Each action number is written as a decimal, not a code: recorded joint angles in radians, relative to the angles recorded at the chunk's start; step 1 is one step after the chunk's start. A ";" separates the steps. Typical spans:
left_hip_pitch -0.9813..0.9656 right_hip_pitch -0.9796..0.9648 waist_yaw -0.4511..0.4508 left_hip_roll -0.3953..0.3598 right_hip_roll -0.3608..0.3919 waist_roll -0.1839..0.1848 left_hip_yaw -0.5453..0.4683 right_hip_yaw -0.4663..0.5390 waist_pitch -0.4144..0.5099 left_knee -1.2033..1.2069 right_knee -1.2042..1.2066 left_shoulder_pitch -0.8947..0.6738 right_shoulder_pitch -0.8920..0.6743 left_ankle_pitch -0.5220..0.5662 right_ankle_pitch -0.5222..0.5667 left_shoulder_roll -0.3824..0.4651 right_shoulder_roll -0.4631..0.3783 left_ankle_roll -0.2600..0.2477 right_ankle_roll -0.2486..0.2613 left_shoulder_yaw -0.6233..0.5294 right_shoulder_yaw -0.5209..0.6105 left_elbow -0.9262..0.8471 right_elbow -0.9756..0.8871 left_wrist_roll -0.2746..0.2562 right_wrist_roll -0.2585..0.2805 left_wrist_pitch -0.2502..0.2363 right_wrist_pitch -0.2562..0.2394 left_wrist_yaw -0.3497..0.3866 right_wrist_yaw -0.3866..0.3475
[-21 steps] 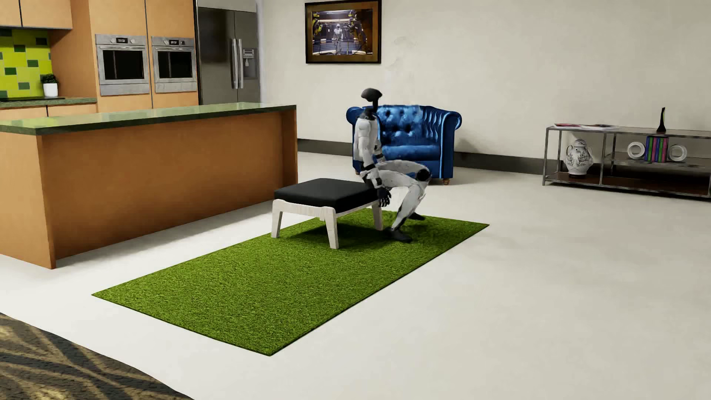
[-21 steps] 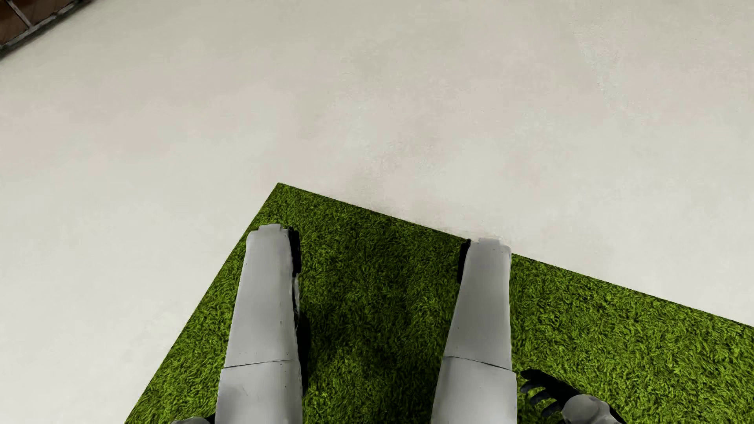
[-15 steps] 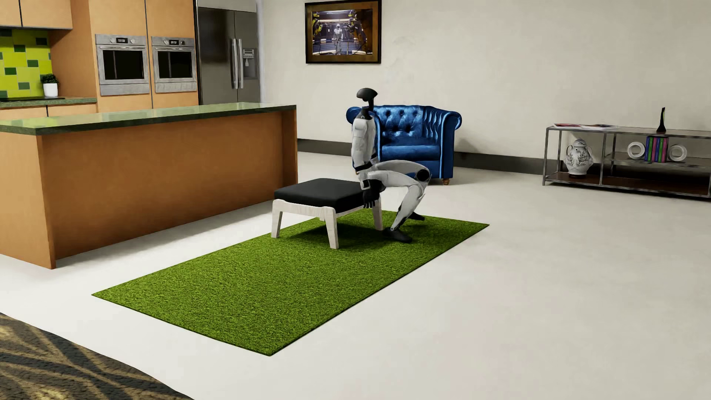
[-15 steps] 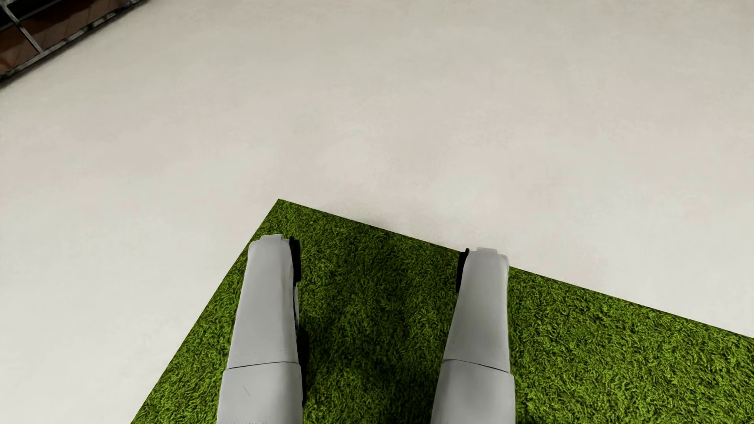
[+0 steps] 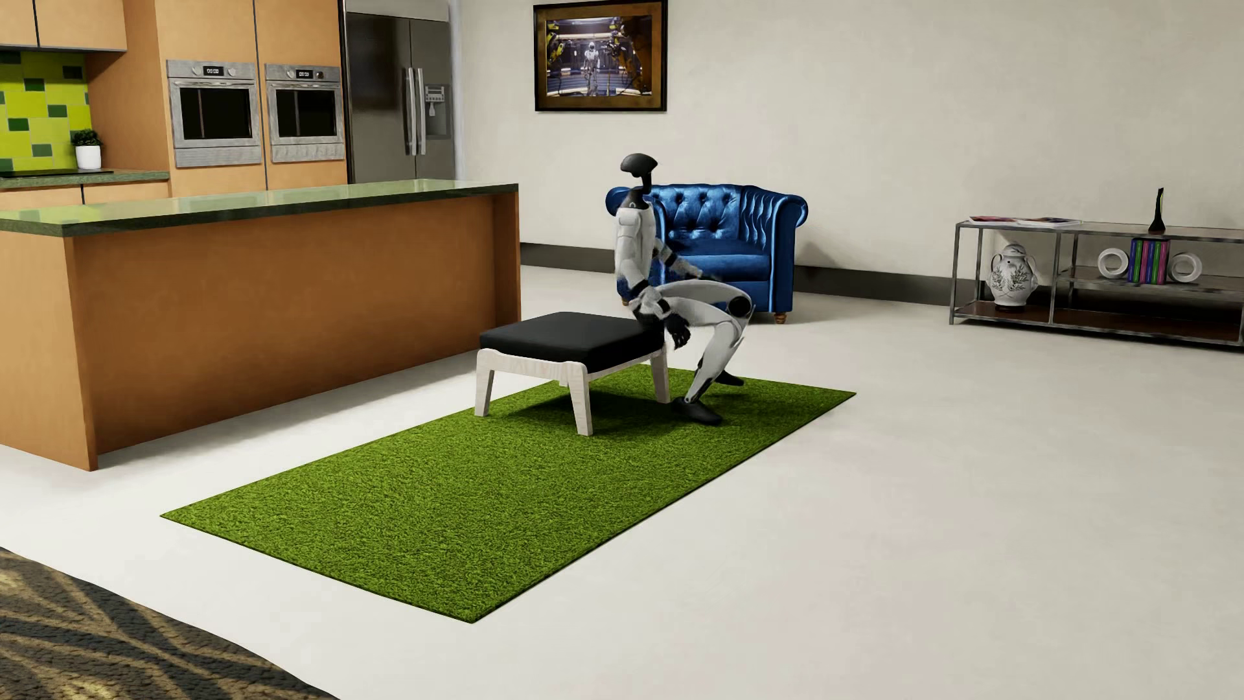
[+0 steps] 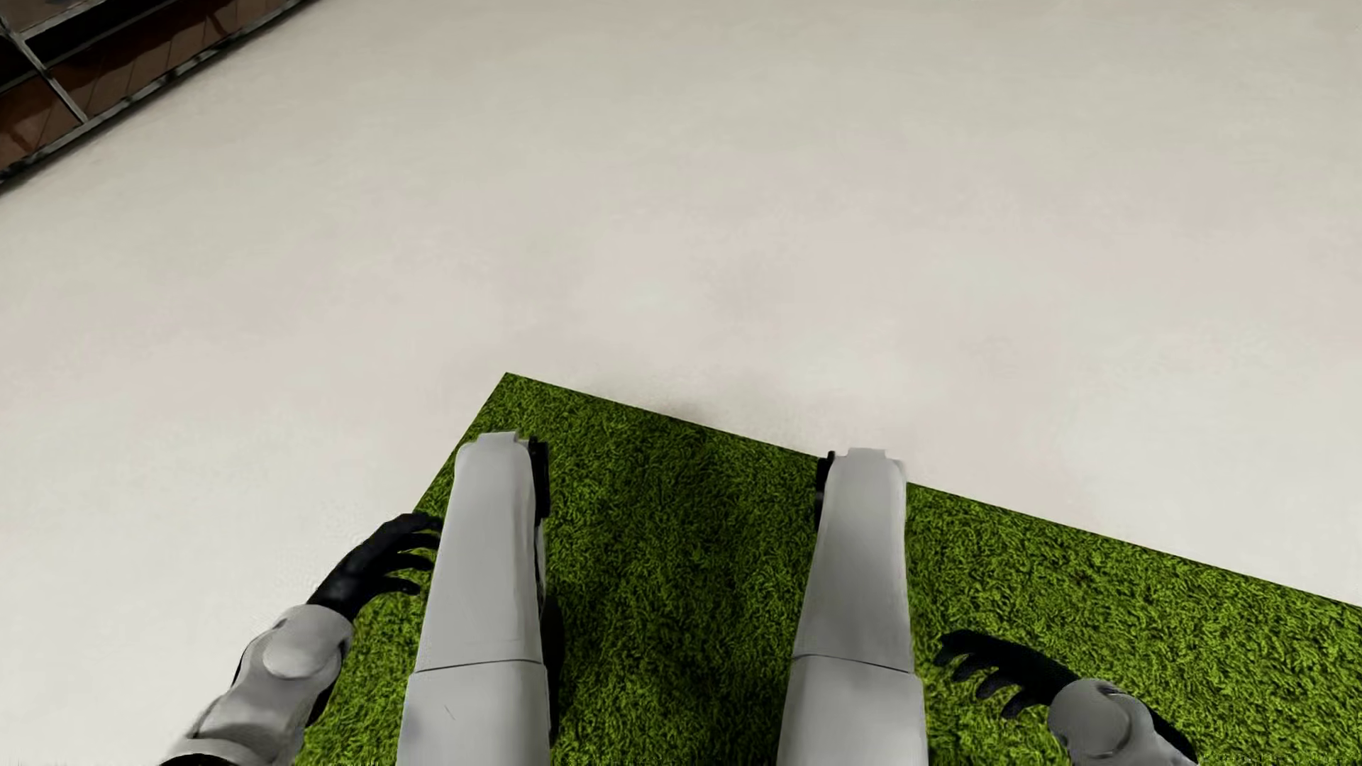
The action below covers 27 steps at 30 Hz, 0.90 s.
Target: Stand up from the chair
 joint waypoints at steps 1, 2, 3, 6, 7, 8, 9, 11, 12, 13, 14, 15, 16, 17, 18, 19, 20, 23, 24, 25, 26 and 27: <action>-0.006 -0.007 -0.004 0.002 0.003 0.003 0.000 0.003 0.009 0.001 0.001 -0.038 -0.042 0.004 0.003 0.032 -0.039 -0.003 -0.001 -0.018 0.018 -0.094 -0.079 -0.021 0.025 -0.025 0.014 0.091 -0.124; -0.010 -0.014 -0.007 0.006 0.008 0.003 0.001 0.004 0.017 0.003 0.003 -0.077 -0.097 0.004 0.004 0.075 -0.077 -0.006 -0.004 -0.045 0.055 -0.186 -0.164 -0.026 0.037 -0.055 0.001 0.164 -0.241; -0.018 -0.024 -0.009 0.011 0.011 0.003 -0.001 0.009 0.024 0.006 0.004 -0.129 -0.160 0.005 0.008 0.125 -0.110 -0.010 0.001 -0.090 0.108 -0.268 -0.254 -0.017 0.051 -0.079 -0.011 0.204 -0.343; -0.044 -0.059 -0.009 0.022 0.022 0.000 -0.004 0.027 0.053 0.013 0.004 -0.340 -0.424 0.001 0.023 0.276 -0.186 -0.015 0.018 -0.297 0.352 -0.456 -0.473 0.064 0.012 -0.125 -0.067 0.080 -0.414; -0.056 -0.072 -0.009 0.024 0.024 -0.002 -0.005 0.029 0.066 0.015 0.003 -0.417 -0.530 -0.001 0.019 0.311 -0.195 -0.016 0.022 -0.384 0.456 -0.497 -0.513 0.092 -0.016 -0.137 -0.094 0.007 -0.363; -0.070 -0.085 -0.009 0.026 0.026 -0.003 -0.005 0.030 0.083 0.017 0.003 -0.494 -0.637 -0.005 0.012 0.333 -0.197 -0.019 0.023 -0.465 0.561 -0.523 -0.539 0.102 -0.034 -0.130 -0.114 -0.088 -0.295; -0.084 -0.103 -0.009 0.029 0.028 -0.006 -0.006 0.030 0.102 0.020 0.004 -0.561 -0.732 -0.012 0.008 0.347 -0.185 -0.021 0.023 -0.536 0.658 -0.544 -0.544 0.122 -0.049 -0.137 -0.133 -0.173 -0.226; -0.126 -0.144 -0.009 0.032 0.025 -0.004 -0.012 0.034 0.146 0.028 0.011 -0.643 -0.870 -0.025 -0.004 0.365 -0.155 -0.026 0.043 -0.615 0.808 -0.533 -0.524 0.100 -0.083 -0.180 -0.171 -0.010 -0.319; -0.149 -0.167 -0.006 0.035 0.027 -0.006 -0.015 0.038 0.173 0.033 0.015 -0.666 -0.894 -0.033 -0.011 0.382 -0.165 -0.028 0.047 -0.612 0.830 -0.552 -0.531 0.083 -0.073 -0.187 -0.165 0.035 -0.403; -0.177 -0.196 -0.005 0.032 0.030 -0.008 -0.017 0.040 0.196 0.038 0.021 -0.691 -0.917 -0.041 -0.018 0.404 -0.200 -0.031 0.044 -0.624 0.842 -0.592 -0.575 0.068 -0.054 -0.197 -0.167 0.073 -0.437; -0.213 -0.235 -0.006 0.030 0.034 -0.009 -0.020 0.046 0.215 0.044 0.027 -0.713 -0.955 -0.048 -0.020 0.428 -0.233 -0.037 0.045 -0.639 0.875 -0.634 -0.624 0.047 -0.040 -0.210 -0.170 0.124 -0.478; -0.251 -0.275 -0.007 0.030 0.038 -0.011 -0.022 0.050 0.233 0.049 0.033 -0.733 -0.990 -0.056 -0.025 0.457 -0.259 -0.042 0.045 -0.648 0.914 -0.679 -0.660 0.025 -0.029 -0.220 -0.171 0.173 -0.534; -0.288 -0.314 -0.007 0.034 0.042 -0.016 -0.028 0.056 0.253 0.056 0.037 -0.758 -1.014 -0.068 -0.034 0.484 -0.280 -0.049 0.048 -0.658 0.936 -0.720 -0.684 0.012 -0.022 -0.233 -0.177 0.216 -0.596; -0.322 -0.348 -0.008 0.040 0.046 -0.019 -0.034 0.060 0.275 0.061 0.040 -0.782 -1.034 -0.081 -0.044 0.511 -0.301 -0.057 0.053 -0.667 0.946 -0.753 -0.707 0.003 -0.018 -0.248 -0.190 0.255 -0.650; -0.357 -0.379 -0.008 0.045 0.049 -0.021 -0.040 0.059 0.293 0.064 0.038 -0.801 -1.055 -0.095 -0.055 0.538 -0.325 -0.060 0.057 -0.671 0.956 -0.781 -0.729 -0.002 -0.015 -0.258 -0.202 0.281 -0.684; -0.386 -0.407 -0.007 0.048 0.049 -0.027 -0.043 0.057 0.306 0.063 0.034 -0.830 -1.074 -0.112 -0.064 0.558 -0.345 -0.061 0.060 -0.690 0.969 -0.799 -0.751 -0.002 -0.019 -0.263 -0.213 0.305 -0.715; -0.406 -0.422 -0.005 0.050 0.050 -0.031 -0.044 0.053 0.317 0.056 0.024 -0.863 -1.084 -0.124 -0.076 0.573 -0.361 -0.060 0.063 -0.716 0.970 -0.814 -0.766 -0.005 -0.014 -0.274 -0.223 0.315 -0.731; -0.385 -0.397 -0.004 0.037 0.053 -0.037 -0.029 0.027 0.326 -0.020 -0.059 -0.895 -1.076 -0.154 -0.097 0.558 -0.348 -0.038 0.055 -0.740 0.963 -0.786 -0.736 0.010 -0.021 -0.287 -0.239 0.317 -0.739; -0.355 -0.370 -0.004 0.029 0.053 -0.039 -0.020 0.018 0.319 -0.075 -0.115 -0.872 -1.058 -0.154 -0.093 0.532 -0.325 -0.030 0.051 -0.723 0.948 -0.754 -0.700 0.022 -0.030 -0.278 -0.236 0.297 -0.714; -0.312 -0.331 -0.004 0.022 0.053 -0.040 -0.009 0.006 0.309 -0.148 -0.187 -0.840 -1.029 -0.147 -0.082 0.497 -0.293 -0.022 0.046 -0.698 0.929 -0.706 -0.651 0.041 -0.043 -0.266 -0.229 0.274 -0.686; -0.257 -0.278 -0.003 0.014 0.052 -0.039 0.004 -0.010 0.298 -0.237 -0.276 -0.810 -0.996 -0.134 -0.066 0.452 -0.250 -0.012 0.041 -0.675 0.901 -0.643 -0.584 0.067 -0.059 -0.252 -0.224 0.235 -0.644; -0.192 -0.217 -0.004 0.005 0.051 -0.039 0.021 -0.028 0.284 -0.341 -0.378 -0.783 -0.959 -0.113 -0.043 0.396 -0.195 0.000 0.033 -0.656 0.868 -0.566 -0.501 0.102 -0.082 -0.236 -0.219 0.183 -0.587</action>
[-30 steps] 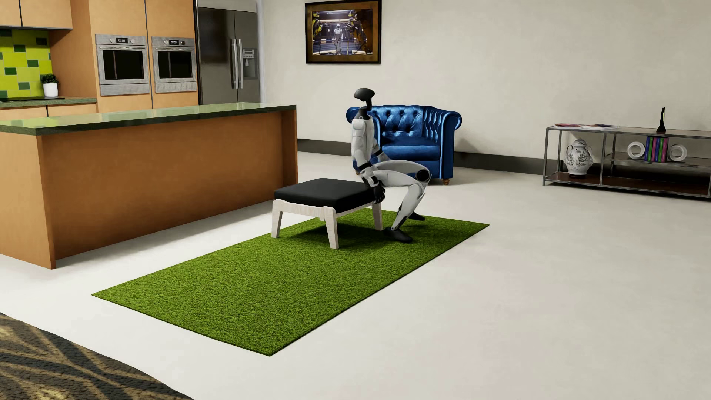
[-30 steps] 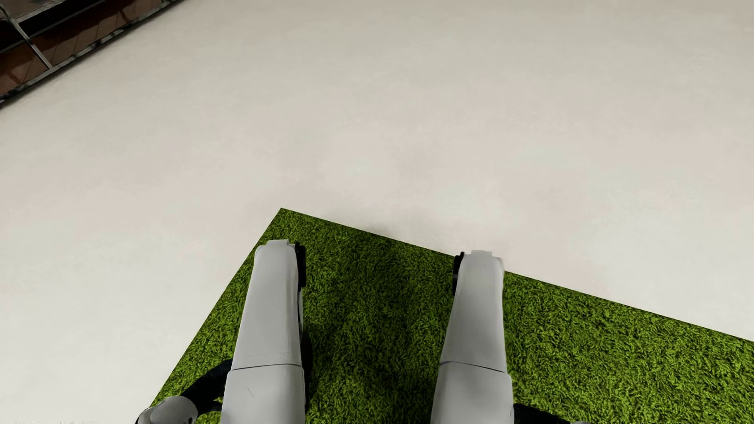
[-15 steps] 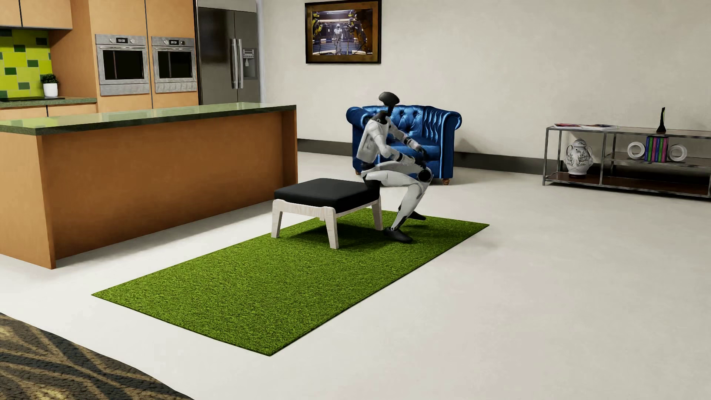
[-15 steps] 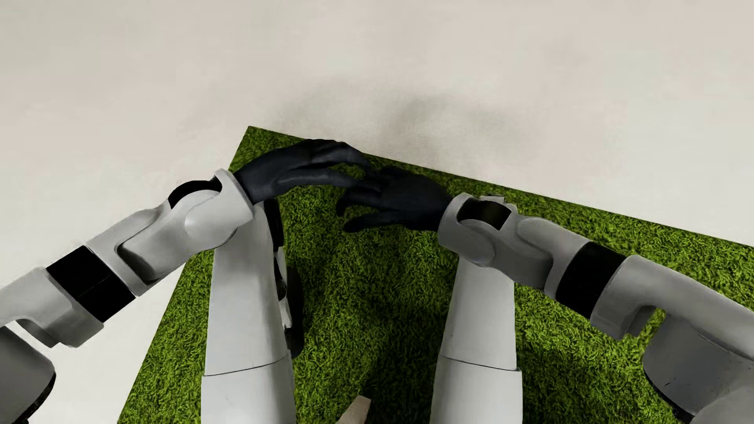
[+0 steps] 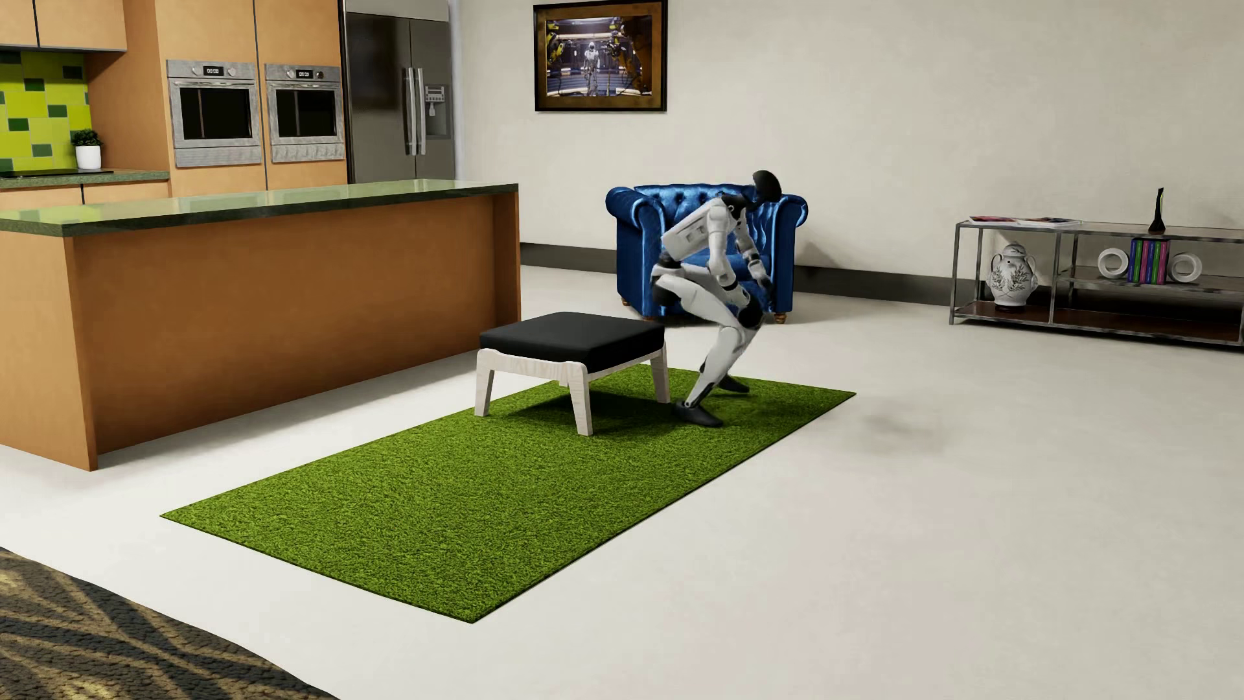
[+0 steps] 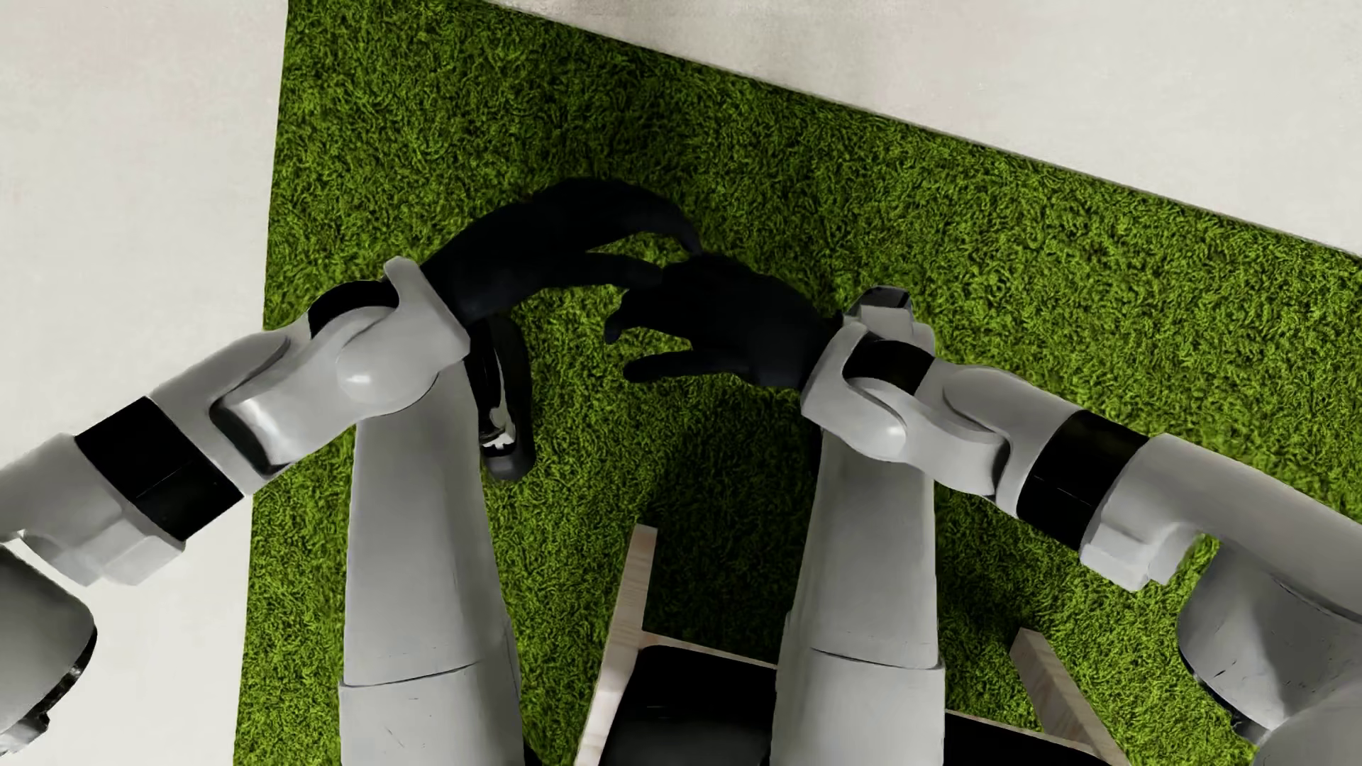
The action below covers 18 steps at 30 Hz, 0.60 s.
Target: Stand up from the chair
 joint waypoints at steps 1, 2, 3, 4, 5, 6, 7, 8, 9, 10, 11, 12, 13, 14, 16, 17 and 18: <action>0.075 0.072 0.000 -0.012 -0.003 0.000 0.015 -0.018 -0.018 -0.117 -0.113 0.025 0.043 0.028 0.027 -0.067 0.065 0.009 -0.008 0.015 -0.041 0.095 0.097 0.037 -0.027 0.016 0.004 -0.056 0.062; 0.159 0.156 0.001 -0.020 -0.001 0.000 0.031 -0.039 -0.038 -0.242 -0.236 0.049 0.085 0.061 0.058 -0.138 0.144 0.015 -0.019 0.031 -0.087 0.202 0.209 0.079 -0.050 0.032 0.006 -0.127 0.140; 0.244 0.240 0.001 -0.029 -0.001 0.000 0.046 -0.062 -0.065 -0.372 -0.360 0.076 0.128 0.097 0.093 -0.215 0.227 0.022 -0.027 0.049 -0.132 0.320 0.330 0.129 -0.073 0.046 0.008 -0.189 0.211; 0.334 0.329 0.002 -0.036 -0.001 0.001 0.058 -0.082 -0.099 -0.501 -0.485 0.105 0.173 0.137 0.129 -0.297 0.311 0.027 -0.032 0.068 -0.174 0.451 0.454 0.179 -0.102 0.056 0.011 -0.257 0.286; 0.427 0.419 0.003 -0.046 -0.001 0.002 0.074 -0.107 -0.137 -0.627 -0.603 0.140 0.222 0.175 0.165 -0.382 0.390 0.033 -0.038 0.089 -0.218 0.583 0.576 0.231 -0.128 0.054 0.007 -0.294 0.337; 0.527 0.516 0.003 -0.057 0.001 0.002 0.092 -0.137 -0.179 -0.756 -0.719 0.177 0.269 0.216 0.199 -0.465 0.464 0.040 -0.049 0.101 -0.252 0.713 0.687 0.276 -0.144 0.067 0.017 -0.325 0.391; 0.626 0.616 0.003 -0.070 0.001 0.009 0.111 -0.165 -0.223 -0.879 -0.836 0.212 0.312 0.258 0.232 -0.542 0.528 0.046 -0.054 0.121 -0.290 0.826 0.786 0.304 -0.156 0.091 0.040 -0.364 0.444; 0.730 0.714 0.002 -0.090 0.012 0.009 0.116 -0.189 -0.273 -1.011 -0.949 0.260 0.365 0.297 0.262 -0.600 0.574 0.057 -0.073 0.143 -0.332 0.899 0.845 0.309 -0.128 0.137 0.094 -0.386 0.488; 0.832 0.810 0.001 -0.113 0.023 0.012 0.122 -0.216 -0.326 -1.133 -1.054 0.316 0.420 0.333 0.288 -0.638 0.599 0.075 -0.089 0.176 -0.373 0.940 0.872 0.292 -0.092 0.185 0.135 -0.410 0.543; 0.924 0.901 0.002 -0.134 0.032 0.015 0.121 -0.241 -0.383 -1.243 -1.154 0.380 0.478 0.363 0.312 -0.658 0.598 0.094 -0.098 0.206 -0.399 0.947 0.849 0.281 -0.086 0.210 0.135 -0.431 0.610; 1.004 0.976 0.005 -0.150 0.039 0.016 0.116 -0.257 -0.439 -1.328 -1.224 0.438 0.537 0.381 0.322 -0.660 0.580 0.111 -0.109 0.239 -0.423 0.935 0.793 0.268 -0.088 0.200 0.106 -0.465 0.666; 1.069 1.043 0.009 -0.163 0.043 0.017 0.109 -0.271 -0.489 -1.389 -1.278 0.491 0.593 0.392 0.325 -0.652 0.547 0.120 -0.121 0.266 -0.446 0.904 0.718 0.253 -0.083 0.196 0.088 -0.492 0.707; 1.130 1.103 0.014 -0.177 0.039 0.019 0.103 -0.288 -0.541 -1.445 -1.318 0.548 0.650 0.400 0.321 -0.642 0.510 0.131 -0.126 0.296 -0.475 0.881 0.655 0.226 -0.060 0.190 0.075 -0.481 0.718; 1.172 1.154 0.016 -0.186 0.040 0.024 0.097 -0.301 -0.584 -1.479 -1.344 0.596 0.701 0.404 0.308 -0.635 0.475 0.136 -0.139 0.325 -0.516 0.868 0.606 0.199 -0.028 0.196 0.078 -0.450 0.711; 1.212 1.197 0.010 -0.190 0.047 0.040 0.092 -0.309 -0.634 -1.488 -1.284 0.664 0.771 0.403 0.212 -0.618 0.436 0.120 -0.190 0.411 -0.621 0.867 0.591 0.143 0.029 0.189 0.080 -0.377 0.642; 1.245 1.201 0.004 -0.187 0.045 0.054 0.084 -0.277 -0.628 -1.491 -1.218 0.697 0.791 0.401 0.155 -0.600 0.444 0.122 -0.151 0.456 -0.666 0.851 0.630 0.118 0.043 0.187 0.091 -0.340 0.569; 1.228 1.156 -0.003 -0.185 0.063 0.048 0.058 -0.184 -0.674 -1.489 -1.168 0.706 0.817 0.415 0.127 -0.591 0.468 0.121 -0.111 0.448 -0.687 0.889 0.698 0.100 0.093 0.187 0.115 -0.285 0.482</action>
